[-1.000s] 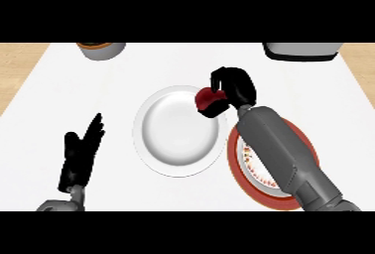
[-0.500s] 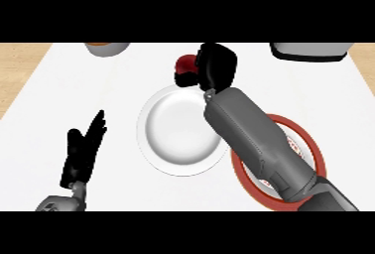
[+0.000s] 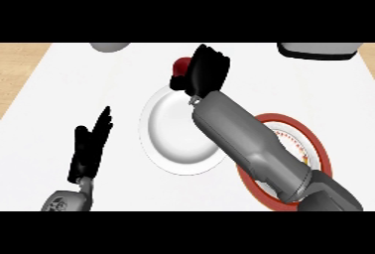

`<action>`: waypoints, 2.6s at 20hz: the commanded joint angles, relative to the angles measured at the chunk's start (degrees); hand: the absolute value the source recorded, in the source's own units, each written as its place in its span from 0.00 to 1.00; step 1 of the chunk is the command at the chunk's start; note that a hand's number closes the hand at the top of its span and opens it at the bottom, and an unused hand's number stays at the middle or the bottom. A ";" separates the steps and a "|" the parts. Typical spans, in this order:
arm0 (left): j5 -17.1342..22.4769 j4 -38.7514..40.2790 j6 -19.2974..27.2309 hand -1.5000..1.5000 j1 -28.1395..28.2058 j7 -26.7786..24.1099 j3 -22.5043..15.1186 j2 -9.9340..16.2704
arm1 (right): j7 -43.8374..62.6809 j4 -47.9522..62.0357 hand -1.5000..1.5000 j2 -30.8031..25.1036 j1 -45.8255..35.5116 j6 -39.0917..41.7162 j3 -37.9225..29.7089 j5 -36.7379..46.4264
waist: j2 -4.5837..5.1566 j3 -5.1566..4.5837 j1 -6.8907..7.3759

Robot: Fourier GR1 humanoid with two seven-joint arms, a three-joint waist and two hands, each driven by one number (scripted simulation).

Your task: Pick the pear from the plate and place it in the plate

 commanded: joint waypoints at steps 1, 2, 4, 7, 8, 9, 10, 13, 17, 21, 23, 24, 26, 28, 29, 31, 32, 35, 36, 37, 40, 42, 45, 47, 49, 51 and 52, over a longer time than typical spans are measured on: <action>0.61 -2.44 -1.04 0.50 1.28 0.37 0.74 1.51 | 15.71 -0.43 1.00 0.68 0.66 0.07 2.12 -0.04 | 0.16 0.14 -0.19; -0.66 -0.53 0.54 0.50 0.22 0.96 -0.29 -0.26 | 15.09 -1.43 1.00 0.68 1.27 -0.31 1.96 -1.42 | 0.34 0.15 -0.70; 0.34 -0.13 -0.76 0.50 0.10 -0.69 1.00 0.91 | 13.96 -0.67 1.00 0.68 4.18 -0.25 2.27 -4.03 | 0.62 0.13 -0.20; 0.01 -0.37 -1.10 0.50 1.03 -1.56 0.21 0.60 | 11.86 -3.14 1.00 0.68 7.97 -0.38 2.94 -9.73 | 0.66 0.16 0.05; -0.36 0.03 -0.38 0.50 -1.60 0.29 0.32 0.16 | 9.39 -2.19 1.00 0.68 9.27 -2.21 2.66 -10.71 | 0.82 0.19 -0.52; -1.27 -0.69 0.89 0.50 -1.45 0.69 -0.92 -1.33 | 10.13 -2.98 1.00 0.69 9.31 -2.92 3.12 -12.28 | 0.80 0.20 -0.02; -0.28 0.36 -0.55 0.50 0.27 -0.91 0.31 0.16 | 5.13 -1.75 1.00 0.69 10.69 -2.33 -0.09 -16.16 | 1.11 0.21 0.17; 2.18 -0.11 -3.43 0.50 -0.50 -1.17 2.62 2.48 | 5.42 -2.39 0.00 0.69 12.65 -1.13 1.86 -21.32 | 0.99 0.19 0.40; 0.55 1.28 -0.64 0.50 -2.27 0.06 2.36 0.11 | 1.03 -4.11 0.00 0.70 12.74 -2.79 7.17 -26.98 | 0.78 0.21 -0.81; 0.63 -1.31 0.07 0.50 -1.39 1.66 2.81 -0.01 | -4.41 -9.07 0.00 0.70 11.58 -10.34 5.63 -24.16 | 0.39 0.22 -2.27; 1.20 -3.45 -1.45 0.50 3.47 0.95 2.31 1.12 | -11.40 -11.49 0.00 0.70 15.85 -18.64 3.91 -21.46 | 0.09 0.27 -2.88; 0.97 -3.30 -0.57 0.50 2.39 1.12 2.69 0.84 | -13.19 -12.46 0.00 0.70 14.25 -22.60 1.15 -21.26 | 0.09 0.32 -3.09; 0.27 -2.14 -0.15 0.50 3.54 -0.34 2.56 0.69 | -14.91 -16.14 0.00 0.70 17.12 -28.94 0.60 -20.41 | 0.05 0.31 -3.55; 0.18 -2.28 0.35 0.50 2.24 0.92 1.94 -0.45 | -14.70 -19.70 0.00 0.70 19.46 -32.96 0.90 -20.22 | 0.01 0.29 -3.73; 0.40 -1.86 -0.35 0.50 3.73 -1.11 2.99 0.86 | -14.85 -20.59 0.00 0.70 21.32 -35.22 0.77 -19.35 | -0.01 0.25 -3.68; 0.73 -3.32 -0.47 0.50 2.87 0.80 3.29 1.16 | -17.35 -25.88 0.00 0.70 26.34 -36.33 2.07 -20.53 | -0.04 0.28 -3.81; 0.85 -4.75 -1.47 0.50 3.27 1.67 2.79 1.74 | -18.99 -23.89 0.00 0.70 24.10 -37.01 -0.65 -22.67 | 0.29 0.29 -2.76; -0.23 -0.27 0.66 0.50 0.63 0.60 2.60 -1.25 | -20.86 -29.80 0.00 0.70 31.04 -36.92 3.44 -21.76 | 0.26 0.21 -3.56; 0.78 -3.57 -1.30 0.50 4.88 -1.57 3.24 0.48 | -21.24 -31.09 0.00 0.70 31.72 -36.66 3.75 -21.56 | 0.19 0.21 -3.18; 0.88 -1.66 -1.60 0.50 4.13 -2.53 3.61 0.19 | -29.20 -27.54 0.00 0.70 32.44 -36.73 0.44 -26.02 | 0.43 0.23 -2.97; -1.58 -1.35 0.26 0.50 5.35 -3.52 1.59 -1.89 | -30.14 -33.26 0.00 0.70 36.30 -37.99 4.65 -24.20 | 0.27 0.21 -3.25; -0.17 -3.69 -1.35 0.50 1.62 2.14 4.13 0.41 | -34.73 -27.74 0.00 0.71 33.98 -40.07 5.49 -29.68 | 0.38 0.23 -2.81; -0.18 -2.98 -2.69 0.50 3.80 -1.14 3.94 0.17 | -35.91 -23.48 0.00 0.71 29.72 -42.97 7.38 -33.53 | 0.43 0.23 -2.47; -2.61 -2.03 -0.26 0.50 4.40 -1.98 2.16 -2.23 | -36.71 -23.17 0.00 0.71 31.60 -44.08 7.83 -32.88 | 0.39 0.22 -2.70; -2.65 -5.08 -0.55 0.50 2.61 3.29 2.11 -1.61 | -31.41 -20.19 0.00 0.71 26.77 -43.14 7.60 -33.10 | 0.37 0.22 -2.59; -0.11 -1.58 -2.77 0.50 2.83 -1.05 5.83 0.24 | -30.60 -25.83 0.00 0.71 35.59 -41.18 6.73 -26.37 | 0.18 0.18 -3.49; -2.50 -3.93 -0.56 0.50 3.09 1.14 3.03 -1.91 | -29.96 -21.91 0.00 0.71 32.49 -44.57 8.59 -29.53 | 0.30 0.21 -2.89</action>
